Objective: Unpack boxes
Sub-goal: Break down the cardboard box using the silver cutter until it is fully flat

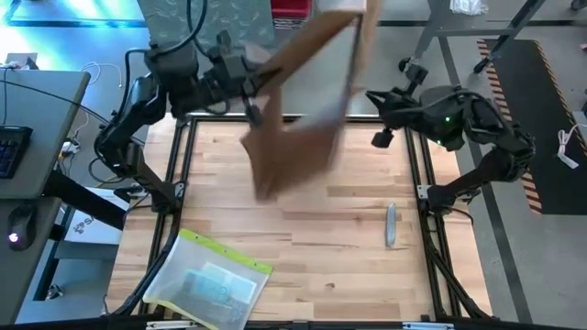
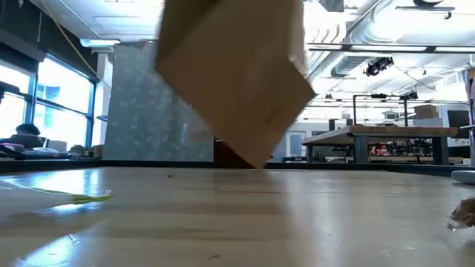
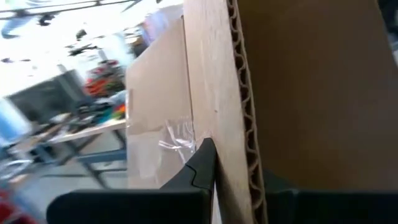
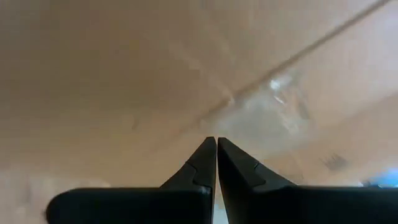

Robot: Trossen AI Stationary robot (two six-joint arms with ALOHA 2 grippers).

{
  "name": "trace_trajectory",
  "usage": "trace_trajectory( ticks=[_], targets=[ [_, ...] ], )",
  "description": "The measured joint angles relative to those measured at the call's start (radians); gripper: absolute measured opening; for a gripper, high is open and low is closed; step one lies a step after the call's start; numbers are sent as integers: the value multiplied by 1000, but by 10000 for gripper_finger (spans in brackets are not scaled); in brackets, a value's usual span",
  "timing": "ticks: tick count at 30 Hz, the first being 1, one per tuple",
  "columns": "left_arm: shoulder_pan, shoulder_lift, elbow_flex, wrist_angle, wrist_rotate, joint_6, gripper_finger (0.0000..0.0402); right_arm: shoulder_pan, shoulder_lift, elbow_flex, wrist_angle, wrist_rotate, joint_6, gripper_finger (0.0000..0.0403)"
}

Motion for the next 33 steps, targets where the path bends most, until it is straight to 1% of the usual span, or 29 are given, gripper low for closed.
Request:
trace_trajectory(
  ticks=[4,7,10,12,14,17,20,23,25,28,33],
  targets=[
    [-109,-6,0,17,28,-46,0,78,-9,0,-14,1,24,0],
    [-176,-7,0,74,94,-90,0,137,-20,0,-20,-10,45,0],
    [-192,-9,0,124,140,-145,0,172,-18,0,-10,-76,56,0],
    [-150,-16,0,132,144,-191,0,181,-12,0,2,-101,62,0],
    [-84,-19,0,107,158,-262,0,189,-6,0,5,-104,65,0],
    [36,-18,-3,41,216,-372,0,191,0,0,6,-103,95,0],
    [139,-22,-55,15,273,-432,0,187,1,0,-22,-99,129,0],
    [221,-47,-162,50,277,-467,0,186,1,0,-74,-97,183,0],
    [284,-76,-270,85,313,-506,0,186,1,-1,-115,-88,227,0],
    [371,-125,-489,211,379,-564,0,186,1,-1,-175,-84,288,0],
    [500,-237,-882,417,399,-592,0,186,1,-25,-241,-86,382,0]
  ],
)
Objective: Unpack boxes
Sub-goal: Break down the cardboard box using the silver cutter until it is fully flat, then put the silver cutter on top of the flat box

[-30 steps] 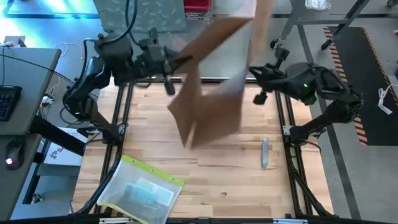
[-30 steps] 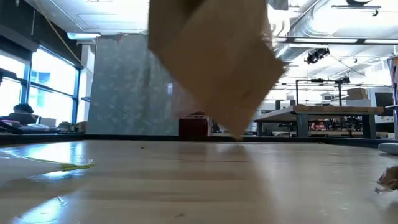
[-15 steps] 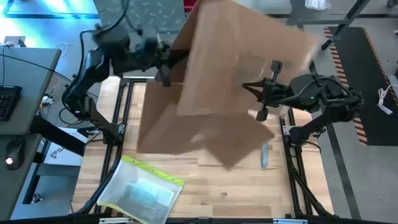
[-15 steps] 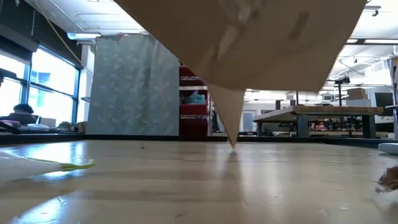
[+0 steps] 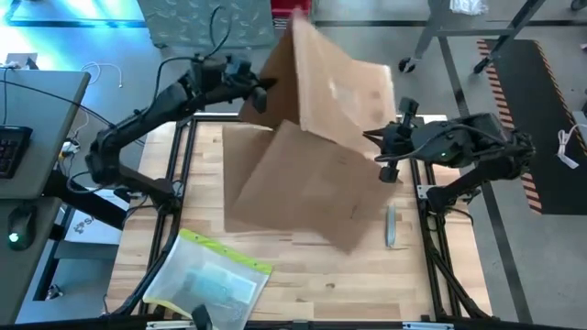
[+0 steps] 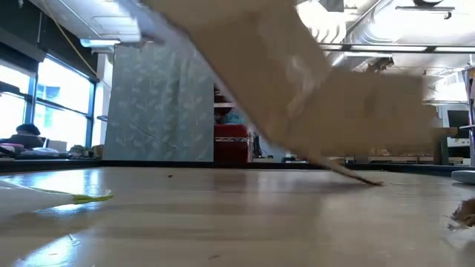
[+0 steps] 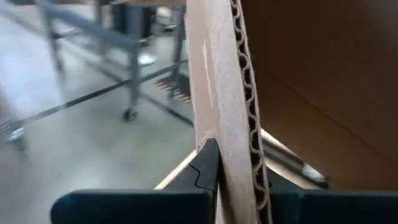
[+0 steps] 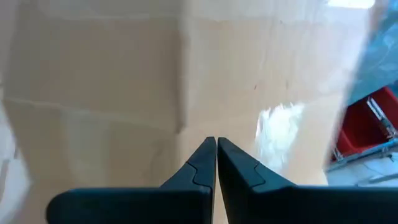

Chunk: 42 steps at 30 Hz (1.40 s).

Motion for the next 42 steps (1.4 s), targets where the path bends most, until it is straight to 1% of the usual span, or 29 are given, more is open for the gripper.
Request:
trace_trajectory(
  ticks=[3,6,8,10,11,13,15,17,20,22,24,26,28,30,32,33,35,37,42],
  targets=[
    [68,-44,-199,79,-19,-18,0,0,-1,-35,-7,-2,29,0],
    [115,-49,-358,111,-25,-39,0,-3,0,-93,7,-3,38,0],
    [134,-48,-430,155,-20,-39,0,-15,-1,-151,41,-5,9,0],
    [148,-38,-482,160,-37,-28,7,-35,0,-216,71,-8,-8,0],
    [157,-32,-505,142,-41,-5,15,-49,0,-249,85,-17,-21,1],
    [170,-26,-539,72,-37,38,40,-78,-3,-332,123,-72,-29,1],
    [188,-29,-524,27,-32,63,76,-117,-7,-410,156,-148,-29,1],
    [211,-36,-492,-71,-39,100,114,-154,-23,-483,195,-208,-28,1],
    [234,-29,-426,-250,-129,157,158,-199,-60,-590,273,-244,-25,1],
    [237,-38,-353,-314,-194,195,175,-224,-83,-655,328,-250,-25,1],
    [236,-49,-272,-358,-252,224,181,-247,-113,-704,364,-248,-25,1],
    [214,-60,-202,-394,-272,250,182,-258,-156,-740,380,-241,-10,1],
    [176,-84,-144,-392,-247,272,178,-262,-212,-778,379,-242,27,1],
    [122,-122,-107,-377,-163,281,168,-262,-287,-826,387,-259,51,0],
    [63,-172,-107,-351,-75,270,152,-260,-392,-895,416,-284,75,0],
    [32,-202,-115,-342,-56,268,141,-259,-454,-938,437,-301,92,0],
    [-26,-282,-148,-303,-42,257,118,-260,-578,-1031,491,-336,130,0],
    [-65,-387,-215,-235,-26,214,94,-260,-705,-1122,566,-395,153,0],
    [-117,-640,-461,-107,-25,44,45,-259,-984,-1330,821,-521,167,0]
  ],
)
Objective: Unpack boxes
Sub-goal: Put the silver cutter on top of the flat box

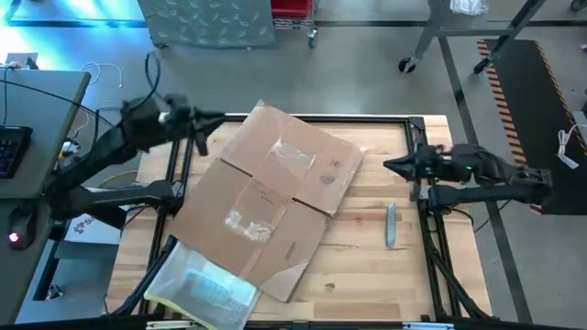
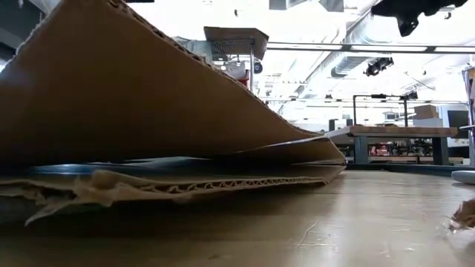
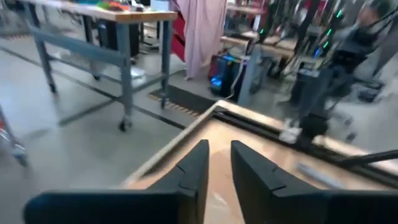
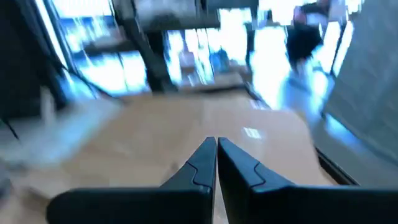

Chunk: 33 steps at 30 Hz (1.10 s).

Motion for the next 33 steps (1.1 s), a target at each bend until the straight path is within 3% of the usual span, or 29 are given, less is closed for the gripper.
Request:
trace_trajectory(
  ticks=[7,13,17,24,28,33],
  targets=[
    [-34,-247,-314,113,-13,-150,14,0,-216,-186,173,-14,40,0],
    [-36,-337,-439,157,-34,-168,11,0,-165,-208,125,-41,60,12],
    [-59,-333,-468,170,-8,-187,11,0,28,-108,17,-120,62,63],
    [-185,-230,-476,307,-11,-175,11,18,524,178,-492,-296,-93,194],
    [-278,-121,-476,451,-15,-152,11,87,809,322,-751,-285,-281,243],
    [-383,19,-475,600,-38,-111,11,163,1068,385,-934,-208,-593,258]
  ],
)
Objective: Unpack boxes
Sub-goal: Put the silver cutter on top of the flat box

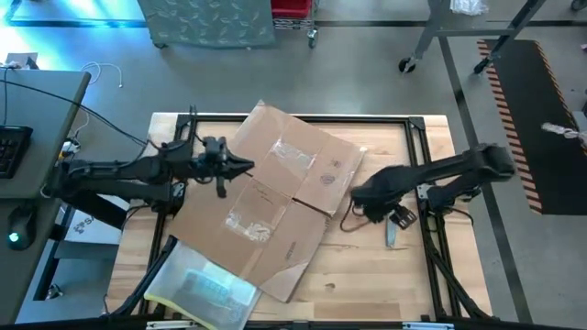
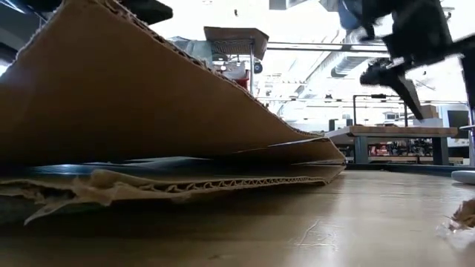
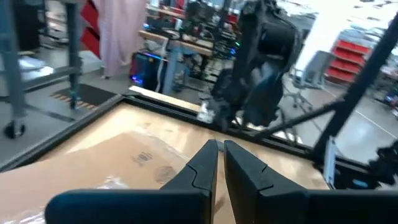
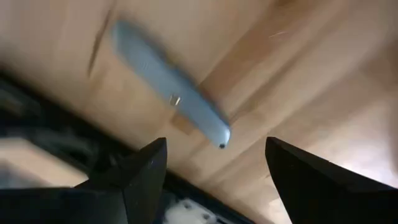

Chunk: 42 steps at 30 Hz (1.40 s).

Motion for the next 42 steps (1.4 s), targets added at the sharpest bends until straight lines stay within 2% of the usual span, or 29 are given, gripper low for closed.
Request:
trace_trajectory(
  ticks=[4,7,15,18,20,22,27,33,36,39,42],
  targets=[
    [-71,83,0,68,-5,33,11,31,103,-52,30,16,-181,259],
    [-116,129,0,98,-6,58,11,55,137,-101,98,54,-258,258],
    [-181,184,0,140,-55,96,11,132,152,-243,244,53,-314,244],
    [-185,187,0,153,-59,98,11,169,149,-316,314,101,-296,242],
    [-185,187,0,161,-65,98,11,195,143,-350,360,138,-235,235],
    [-184,187,0,167,-77,97,11,215,143,-357,388,152,-154,210],
    [-184,194,1,202,-84,104,11,230,152,-317,398,158,52,103],
    [-201,234,1,259,-112,128,11,230,108,-260,481,131,363,102],
    [-243,283,0,319,-129,218,9,230,-10,-251,565,126,506,102],
    [-275,345,1,429,-155,278,4,231,-160,-262,666,164,622,102],
    [-291,421,1,538,-226,305,1,231,-309,-268,844,279,686,102]
  ],
)
